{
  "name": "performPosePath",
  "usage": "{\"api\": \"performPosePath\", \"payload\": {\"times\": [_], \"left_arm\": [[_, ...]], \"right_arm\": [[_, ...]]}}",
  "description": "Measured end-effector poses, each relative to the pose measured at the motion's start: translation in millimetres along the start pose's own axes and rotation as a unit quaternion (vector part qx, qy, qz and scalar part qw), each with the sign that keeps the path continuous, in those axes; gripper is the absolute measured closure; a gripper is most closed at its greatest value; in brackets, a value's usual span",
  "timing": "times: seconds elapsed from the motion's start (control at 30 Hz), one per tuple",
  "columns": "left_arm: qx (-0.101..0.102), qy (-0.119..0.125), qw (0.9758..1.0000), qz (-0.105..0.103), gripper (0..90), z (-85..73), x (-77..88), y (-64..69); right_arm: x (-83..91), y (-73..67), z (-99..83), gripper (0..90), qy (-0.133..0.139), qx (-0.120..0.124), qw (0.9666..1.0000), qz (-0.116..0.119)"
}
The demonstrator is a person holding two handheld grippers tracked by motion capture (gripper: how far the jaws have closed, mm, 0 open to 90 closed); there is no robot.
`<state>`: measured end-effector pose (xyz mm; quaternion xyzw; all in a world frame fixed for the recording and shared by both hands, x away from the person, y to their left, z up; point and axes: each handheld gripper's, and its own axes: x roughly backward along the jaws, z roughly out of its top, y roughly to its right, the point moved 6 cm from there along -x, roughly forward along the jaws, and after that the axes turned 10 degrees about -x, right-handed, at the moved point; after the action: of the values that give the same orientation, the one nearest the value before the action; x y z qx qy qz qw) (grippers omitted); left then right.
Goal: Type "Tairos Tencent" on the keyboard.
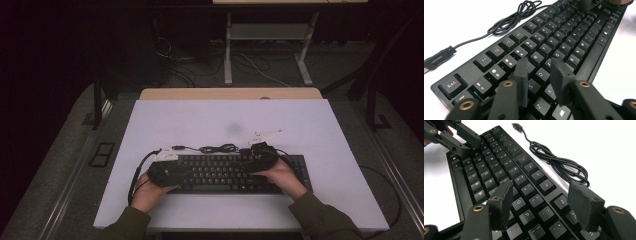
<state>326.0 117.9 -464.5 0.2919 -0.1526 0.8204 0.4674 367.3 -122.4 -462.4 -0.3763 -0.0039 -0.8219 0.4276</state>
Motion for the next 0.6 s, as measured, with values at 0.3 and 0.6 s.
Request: {"api": "performPosePath", "payload": {"times": [0.3, 0.6], "left_arm": [[0.007, 0.003, 0.9999, -0.014, 49.3, 2.2, -2.1, 3.3], [0.005, 0.011, 0.9997, -0.020, 44.2, 4.7, -3.6, 6.9]], "right_arm": [[5.2, -1.0, -1.6, 32.2, 0.004, -0.006, 0.9999, 0.009], [14.0, 2.0, -4.1, 27.6, 0.023, -0.014, 0.9996, 0.008]]}}
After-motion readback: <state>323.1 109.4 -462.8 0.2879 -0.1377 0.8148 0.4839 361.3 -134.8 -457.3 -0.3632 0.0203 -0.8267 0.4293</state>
